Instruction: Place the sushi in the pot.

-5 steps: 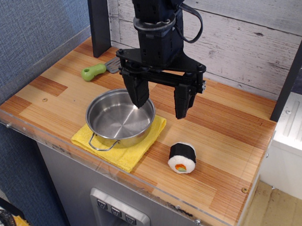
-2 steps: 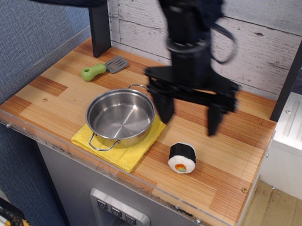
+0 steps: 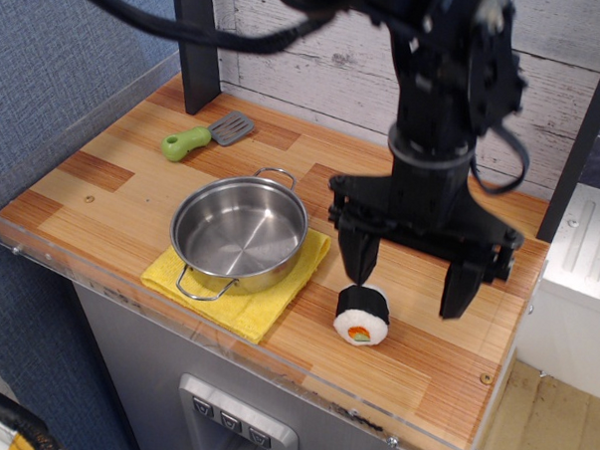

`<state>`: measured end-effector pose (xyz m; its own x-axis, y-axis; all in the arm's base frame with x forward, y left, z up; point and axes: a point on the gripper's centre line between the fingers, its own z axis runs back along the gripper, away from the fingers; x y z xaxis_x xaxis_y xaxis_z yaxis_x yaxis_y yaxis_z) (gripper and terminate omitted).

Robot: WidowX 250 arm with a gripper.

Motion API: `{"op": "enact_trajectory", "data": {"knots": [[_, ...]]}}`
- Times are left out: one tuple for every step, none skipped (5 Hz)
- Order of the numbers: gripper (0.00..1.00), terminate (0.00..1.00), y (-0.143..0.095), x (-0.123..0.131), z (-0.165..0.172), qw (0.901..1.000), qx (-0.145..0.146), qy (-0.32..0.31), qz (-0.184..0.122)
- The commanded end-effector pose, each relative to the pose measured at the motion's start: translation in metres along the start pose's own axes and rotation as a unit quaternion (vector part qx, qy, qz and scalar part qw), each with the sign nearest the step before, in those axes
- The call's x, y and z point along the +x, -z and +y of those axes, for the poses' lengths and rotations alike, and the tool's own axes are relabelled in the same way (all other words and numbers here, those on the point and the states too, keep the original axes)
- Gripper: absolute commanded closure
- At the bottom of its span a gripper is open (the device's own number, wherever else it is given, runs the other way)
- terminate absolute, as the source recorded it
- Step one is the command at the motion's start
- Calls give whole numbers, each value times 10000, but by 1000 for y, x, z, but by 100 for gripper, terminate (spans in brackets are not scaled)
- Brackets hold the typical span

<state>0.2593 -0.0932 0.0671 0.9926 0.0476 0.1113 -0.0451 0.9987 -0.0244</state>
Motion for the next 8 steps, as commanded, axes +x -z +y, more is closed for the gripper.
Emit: {"op": "enact_trajectory", "data": {"knots": [[0, 0, 21, 0, 21, 9996, 106, -252, 101], [0, 0, 28, 0, 27, 9992, 108, -332, 186], [0, 0, 35, -3, 28, 9989, 114, -360, 260], [0, 0, 40, -4, 27, 9988, 105, -379, 285], [0, 0, 46, -5, 25, 9988, 48, -344, 352], [0, 0, 50, -6, 24, 9988, 54, -342, 359], [0, 0, 50, -6, 23, 9989, 62, -322, 339], [100, 0, 50, -6, 23, 9993, 92, -253, 273]]}}
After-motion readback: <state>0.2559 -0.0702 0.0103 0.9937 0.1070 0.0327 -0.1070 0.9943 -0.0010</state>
